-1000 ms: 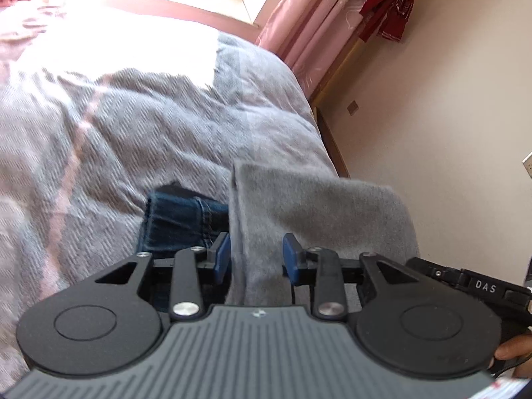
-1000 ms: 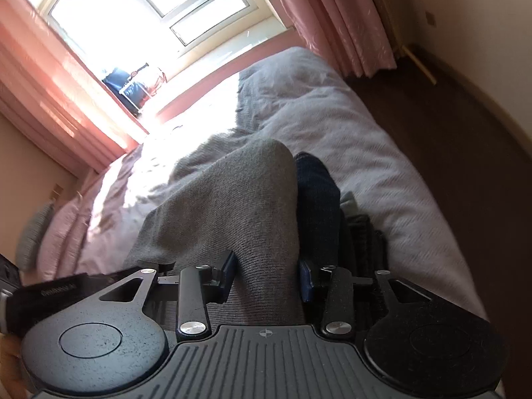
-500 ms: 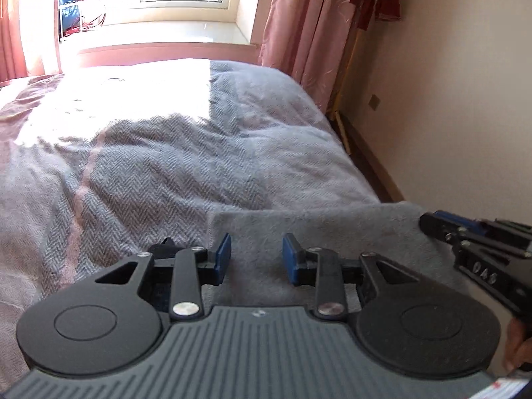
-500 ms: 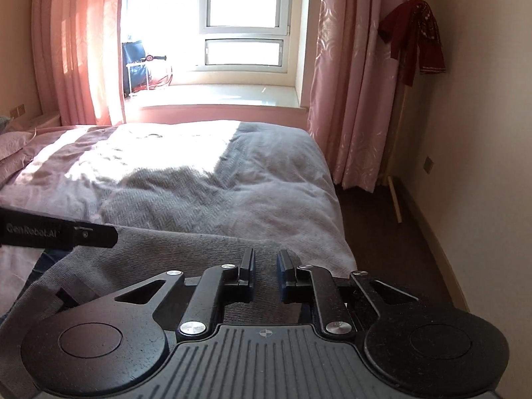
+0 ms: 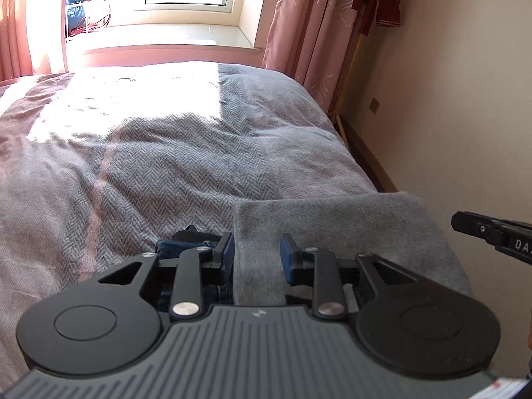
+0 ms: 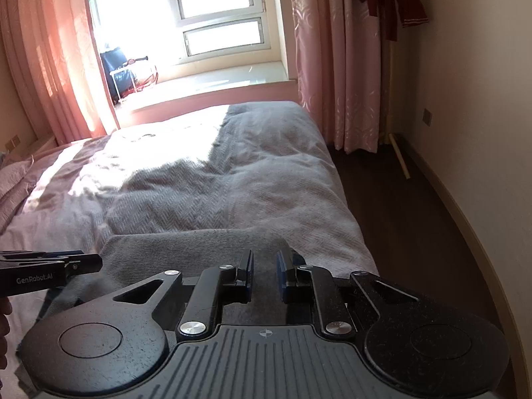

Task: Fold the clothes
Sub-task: 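Lower the folded skirt onto the stack of jeans with both grippers, then open both grippers to release the skirt on the stack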

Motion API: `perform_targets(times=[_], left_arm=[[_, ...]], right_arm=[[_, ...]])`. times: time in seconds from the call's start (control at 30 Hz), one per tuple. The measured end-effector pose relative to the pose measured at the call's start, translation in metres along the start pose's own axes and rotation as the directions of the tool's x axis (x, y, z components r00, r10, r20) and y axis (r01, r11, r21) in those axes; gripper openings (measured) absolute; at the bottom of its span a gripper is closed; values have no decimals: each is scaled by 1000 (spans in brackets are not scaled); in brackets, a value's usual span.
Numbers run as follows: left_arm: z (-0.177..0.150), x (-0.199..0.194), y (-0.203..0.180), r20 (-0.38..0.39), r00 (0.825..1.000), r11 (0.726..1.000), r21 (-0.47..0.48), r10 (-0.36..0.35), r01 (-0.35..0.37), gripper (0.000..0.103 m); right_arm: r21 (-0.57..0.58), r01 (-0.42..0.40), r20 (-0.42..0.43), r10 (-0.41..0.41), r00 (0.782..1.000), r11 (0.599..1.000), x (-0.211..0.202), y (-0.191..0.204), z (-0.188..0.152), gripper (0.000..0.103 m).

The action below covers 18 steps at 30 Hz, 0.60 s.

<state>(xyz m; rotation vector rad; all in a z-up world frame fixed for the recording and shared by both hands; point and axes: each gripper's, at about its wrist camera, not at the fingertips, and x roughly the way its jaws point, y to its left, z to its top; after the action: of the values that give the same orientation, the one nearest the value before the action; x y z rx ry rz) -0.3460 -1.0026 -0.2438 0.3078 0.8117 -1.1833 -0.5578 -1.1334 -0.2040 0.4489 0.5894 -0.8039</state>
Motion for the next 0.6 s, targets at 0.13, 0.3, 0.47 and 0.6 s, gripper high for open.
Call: perform_targets(times=[0.13, 0.3, 0.47, 0.6], left_arm=[[-21, -50, -9, 15, 998, 998, 24, -62, 62, 24], [-55, -61, -22, -67, 997, 997, 70, -35, 40, 24], [-70, -47, -20, -135, 991, 998, 67, 15, -6, 25], [-64, -62, -27, -142, 989, 997, 75, 40, -30, 23]], right_arm=[[16, -43, 39, 42, 998, 999, -66, 9, -28, 10], [-18, -25, -22, 24, 999, 1000, -98, 31, -78, 10], [-50, 13, -76, -17, 997, 999, -82, 38, -101, 10], [-63, 18, -147, -27, 989, 998, -75, 40, -90, 10]])
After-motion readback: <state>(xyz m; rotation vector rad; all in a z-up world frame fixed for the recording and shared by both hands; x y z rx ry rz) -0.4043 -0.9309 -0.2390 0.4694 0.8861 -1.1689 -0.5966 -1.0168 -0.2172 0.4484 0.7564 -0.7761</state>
